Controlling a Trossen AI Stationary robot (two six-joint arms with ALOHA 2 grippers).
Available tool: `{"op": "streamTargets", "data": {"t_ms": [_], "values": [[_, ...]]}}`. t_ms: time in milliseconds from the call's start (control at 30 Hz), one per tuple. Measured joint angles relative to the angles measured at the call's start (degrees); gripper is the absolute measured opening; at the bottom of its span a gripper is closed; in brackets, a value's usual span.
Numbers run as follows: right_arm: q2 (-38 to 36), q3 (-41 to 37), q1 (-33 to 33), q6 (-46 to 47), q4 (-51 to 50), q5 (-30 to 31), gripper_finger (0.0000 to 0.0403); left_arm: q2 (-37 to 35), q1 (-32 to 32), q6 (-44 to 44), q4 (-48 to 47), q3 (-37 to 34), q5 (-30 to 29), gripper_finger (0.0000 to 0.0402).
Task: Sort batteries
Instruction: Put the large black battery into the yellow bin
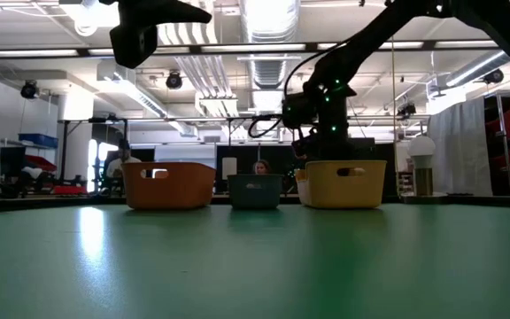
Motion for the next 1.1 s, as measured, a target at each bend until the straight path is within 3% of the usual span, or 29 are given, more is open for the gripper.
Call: {"op": "streamTargets", "data": {"t_ms": [200,533,633,833,967,1100], "values": [[-1.02,0.13,0.04,0.41,-0.01,0.32,0.027,0.0,0.01,0.47,-0.11,0.0,-0.02,0.008],[-11.97,1.4,2.79,10.4,-0.58,0.83,0.0322,-0.84,0.24,4.74,-1.93,0.07,1.74,0.008],[-16.43,1.4,6.02,14.96,-0.57,0.81,0.0324,-3.01,0.74,2.75,-5.51,0.21,8.71,0.008],[-23.37,1.33,16.17,26.06,2.46,1.51,0.0308,-5.64,-2.14,-8.47,-25.39,3.42,24.14,0.008],[-25.26,1.31,23.52,35.32,9.96,2.78,0.0293,-5.48,-7.88,-17.12,-34.35,3.78,29.13,0.008],[-24.86,1.14,30.88,41.4,21.55,7.91,0.028,-4.41,-14.7,-24.58,-39.8,3.63,30.74,0.008]]}}
